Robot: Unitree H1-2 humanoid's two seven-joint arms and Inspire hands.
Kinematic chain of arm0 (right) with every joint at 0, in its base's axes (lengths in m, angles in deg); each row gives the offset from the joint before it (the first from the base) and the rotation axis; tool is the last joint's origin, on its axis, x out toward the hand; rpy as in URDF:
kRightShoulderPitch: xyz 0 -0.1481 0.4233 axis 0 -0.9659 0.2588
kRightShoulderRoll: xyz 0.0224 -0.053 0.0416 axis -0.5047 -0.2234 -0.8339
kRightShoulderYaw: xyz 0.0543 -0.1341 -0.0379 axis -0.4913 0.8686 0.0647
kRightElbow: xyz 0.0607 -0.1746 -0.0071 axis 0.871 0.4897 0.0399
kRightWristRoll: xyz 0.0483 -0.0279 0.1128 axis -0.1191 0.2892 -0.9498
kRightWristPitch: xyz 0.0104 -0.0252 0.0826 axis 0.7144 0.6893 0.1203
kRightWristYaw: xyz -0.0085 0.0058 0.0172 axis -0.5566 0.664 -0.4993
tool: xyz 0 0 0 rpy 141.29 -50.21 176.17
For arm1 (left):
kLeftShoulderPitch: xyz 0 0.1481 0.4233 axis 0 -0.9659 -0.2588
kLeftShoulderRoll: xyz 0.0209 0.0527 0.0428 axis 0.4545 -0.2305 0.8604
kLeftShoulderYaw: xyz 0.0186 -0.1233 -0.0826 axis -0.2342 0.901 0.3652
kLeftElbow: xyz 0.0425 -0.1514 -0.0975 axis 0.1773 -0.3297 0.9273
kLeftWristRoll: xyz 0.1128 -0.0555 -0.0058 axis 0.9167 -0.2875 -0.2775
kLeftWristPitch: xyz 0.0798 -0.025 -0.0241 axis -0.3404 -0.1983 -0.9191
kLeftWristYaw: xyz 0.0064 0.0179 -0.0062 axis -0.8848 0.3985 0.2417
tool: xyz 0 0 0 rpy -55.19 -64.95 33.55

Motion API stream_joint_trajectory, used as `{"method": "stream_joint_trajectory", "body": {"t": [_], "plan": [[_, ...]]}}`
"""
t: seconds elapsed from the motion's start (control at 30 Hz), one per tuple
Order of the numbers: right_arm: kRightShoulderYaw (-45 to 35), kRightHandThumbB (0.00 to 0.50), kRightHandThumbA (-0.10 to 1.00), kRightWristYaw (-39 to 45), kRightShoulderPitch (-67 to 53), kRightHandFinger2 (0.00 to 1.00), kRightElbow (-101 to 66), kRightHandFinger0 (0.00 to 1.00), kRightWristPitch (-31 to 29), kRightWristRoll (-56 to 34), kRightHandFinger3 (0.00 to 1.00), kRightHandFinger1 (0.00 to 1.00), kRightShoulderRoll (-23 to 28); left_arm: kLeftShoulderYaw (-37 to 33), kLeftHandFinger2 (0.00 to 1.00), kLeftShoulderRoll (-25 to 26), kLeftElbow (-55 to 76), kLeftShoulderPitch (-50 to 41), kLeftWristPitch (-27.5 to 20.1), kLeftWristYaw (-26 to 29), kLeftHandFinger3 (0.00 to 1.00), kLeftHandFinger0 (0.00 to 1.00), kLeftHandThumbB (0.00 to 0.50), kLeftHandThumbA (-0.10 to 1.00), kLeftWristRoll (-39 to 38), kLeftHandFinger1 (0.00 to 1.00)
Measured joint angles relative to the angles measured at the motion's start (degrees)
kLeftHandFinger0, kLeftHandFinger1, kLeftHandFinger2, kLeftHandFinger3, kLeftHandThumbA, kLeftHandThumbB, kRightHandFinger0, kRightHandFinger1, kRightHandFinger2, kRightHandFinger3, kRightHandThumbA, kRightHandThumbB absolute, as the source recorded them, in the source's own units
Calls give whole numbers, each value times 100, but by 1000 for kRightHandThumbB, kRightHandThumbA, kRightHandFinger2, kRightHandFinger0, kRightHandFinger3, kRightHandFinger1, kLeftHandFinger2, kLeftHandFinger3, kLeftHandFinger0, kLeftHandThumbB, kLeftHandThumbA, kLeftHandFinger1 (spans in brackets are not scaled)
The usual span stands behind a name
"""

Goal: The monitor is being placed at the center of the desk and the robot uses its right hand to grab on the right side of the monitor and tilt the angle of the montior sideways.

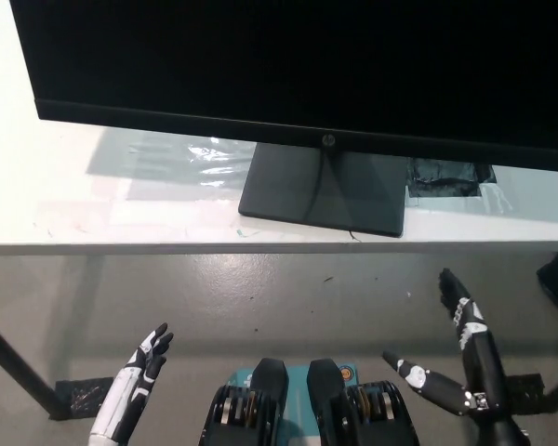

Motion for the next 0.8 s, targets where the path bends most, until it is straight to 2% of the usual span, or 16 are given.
{"method": "stream_joint_trajectory", "body": {"t": [0.03, 0.07, 0.1, 0.13, 0.2, 0.23, 0.47, 0.5, 0.57, 0.8], "plan": [[36, 393, 1000, -98, -41, 1000, -197, 1000, -18, 43, 1000, 1000, 56, -8, 1000, 1, 0, -1, -27, 0, 1000, 1000, 318, 1000, 3, 1000], [50, 332, 1000, -137, -48, 1000, -246, 1000, -28, 61, 1000, 1000, 81, -12, 1000, 2, 0, -1, -35, 0, 1000, 1000, 313, 1000, 5, 1000], [58, 332, 1000, -210, -53, 1000, -321, 1000, -36, 104, 1000, 1000, 120, -19, 1000, 3, 1, 0, -42, 2, 1000, 1000, 313, 1000, 10, 1000], [66, 362, 1000, -318, -73, 1000, -520, 1000, -55, 169, 1000, 1000, 184, -39, 1000, 6, 6, -3, -51, 6, 1000, 1000, 307, 1000, 21, 1000], [9, 369, 1000, -418, -73, 1000, -743, 1000, -76, 203, 1000, 1000, 257, -62, 1000, 10, 9, -4, -57, 9, 1000, 1000, 305, 1000, 34, 1000], [-33, 331, 1000, -451, -72, 1000, -839, 1000, -86, 208, 1000, 1000, 267, -65, 1000, 12, 9, -4, -60, 10, 1000, 1000, 315, 1000, 37, 1000], [-384, 330, 1000, -587, -37, 1000, -1204, 1000, -140, 161, 1000, 1000, 316, -72, 1000, 36, 49, -5, -82, 28, 1000, 1000, 315, 1000, 42, 1000], [-405, 392, 1000, -592, -32, 1000, -1206, 1000, -141, 148, 1000, 1000, 315, -72, 1000, 38, 54, -5, -85, 29, 1000, 1000, 324, 1000, 42, 1000], [-506, 416, 1000, -583, -8, 1000, -1196, 1000, -146, 43, 1000, 1000, 296, -74, 1000, 38, 68, -15, -89, 33, 1000, 1000, 314, 1000, 54, 1000], [-835, 437, 1000, -479, 84, 1000, -1108, 1000, -153, -447, 1000, 1000, 290, -91, 1000, 38, 127, -134, -101, 33, 1000, 1000, 318, 1000, 55, 1000]]}}
